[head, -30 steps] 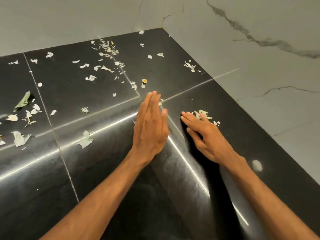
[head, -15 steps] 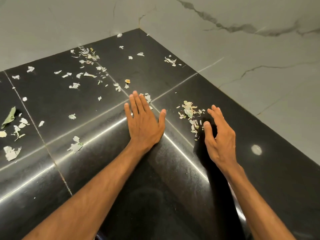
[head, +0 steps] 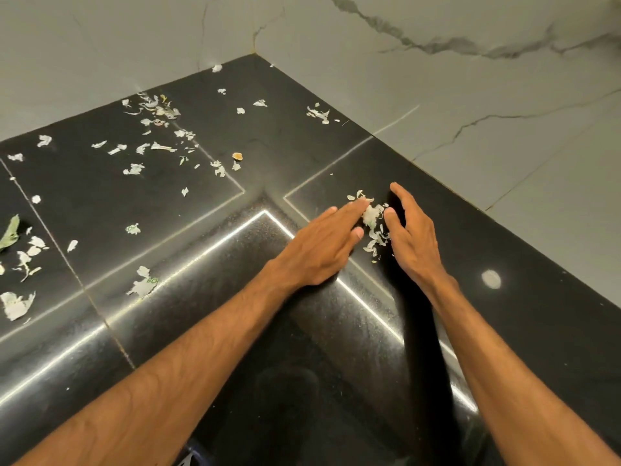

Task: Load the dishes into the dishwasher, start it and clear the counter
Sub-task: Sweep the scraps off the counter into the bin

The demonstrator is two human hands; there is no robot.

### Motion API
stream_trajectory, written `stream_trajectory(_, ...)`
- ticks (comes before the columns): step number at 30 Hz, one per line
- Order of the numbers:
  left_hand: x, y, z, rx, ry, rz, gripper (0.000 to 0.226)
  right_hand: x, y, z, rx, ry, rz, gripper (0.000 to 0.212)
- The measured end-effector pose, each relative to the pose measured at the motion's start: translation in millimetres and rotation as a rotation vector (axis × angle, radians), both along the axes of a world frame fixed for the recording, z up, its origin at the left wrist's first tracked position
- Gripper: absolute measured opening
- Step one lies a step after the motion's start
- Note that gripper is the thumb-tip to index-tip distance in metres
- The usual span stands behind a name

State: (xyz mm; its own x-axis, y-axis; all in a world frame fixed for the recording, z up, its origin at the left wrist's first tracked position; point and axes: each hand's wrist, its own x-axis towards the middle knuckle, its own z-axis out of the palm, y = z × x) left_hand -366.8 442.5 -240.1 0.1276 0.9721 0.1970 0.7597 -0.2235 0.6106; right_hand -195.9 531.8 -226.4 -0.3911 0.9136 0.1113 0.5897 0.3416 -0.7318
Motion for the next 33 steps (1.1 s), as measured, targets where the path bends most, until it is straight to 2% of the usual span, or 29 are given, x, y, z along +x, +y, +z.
stream_trajectory(4,-5,2,15,-0.044,-0.614,0.209,0.054,-20,14,4,-0.067,-0.029,0.099,0.063)
stream_trajectory(6,-12,3,16,-0.029,-0.818,0.380,0.053,-34,13,1,-0.010,-0.110,0.184,0.072)
stream_trajectory(9,-18,3,8,0.020,-0.906,0.498,0.053,-45,2,-9,0.154,-0.113,0.289,0.064)
stream_trajectory(12,-11,2,4,0.065,-0.878,0.496,0.045,-33,-1,-13,0.305,0.005,0.255,0.031)
stream_trajectory(14,-8,-1,6,0.104,-0.867,0.487,0.040,-20,1,-10,0.344,0.012,0.238,0.015)
stream_trajectory(17,-6,-2,9,0.116,-0.938,0.482,0.038,-5,8,3,0.342,0.025,0.173,0.007)
stream_trajectory(21,0,-4,13,0.040,-1.269,0.499,0.048,-6,26,17,0.291,0.088,0.031,0.017)
stream_trajectory(24,16,-9,15,-0.054,-1.510,0.448,0.057,-23,23,11,0.235,0.022,0.167,0.018)
stream_trajectory(27,28,-9,13,-0.092,-1.656,0.402,0.060,-33,6,2,0.305,-0.020,0.302,0.015)
stream_trajectory(30,26,-9,11,-0.091,-1.793,0.402,0.063,-19,6,2,0.359,-0.069,0.332,0.008)
stream_trajectory(33,19,-12,8,-0.104,-1.962,0.392,0.064,2,12,10,0.371,-0.095,0.270,0.003)
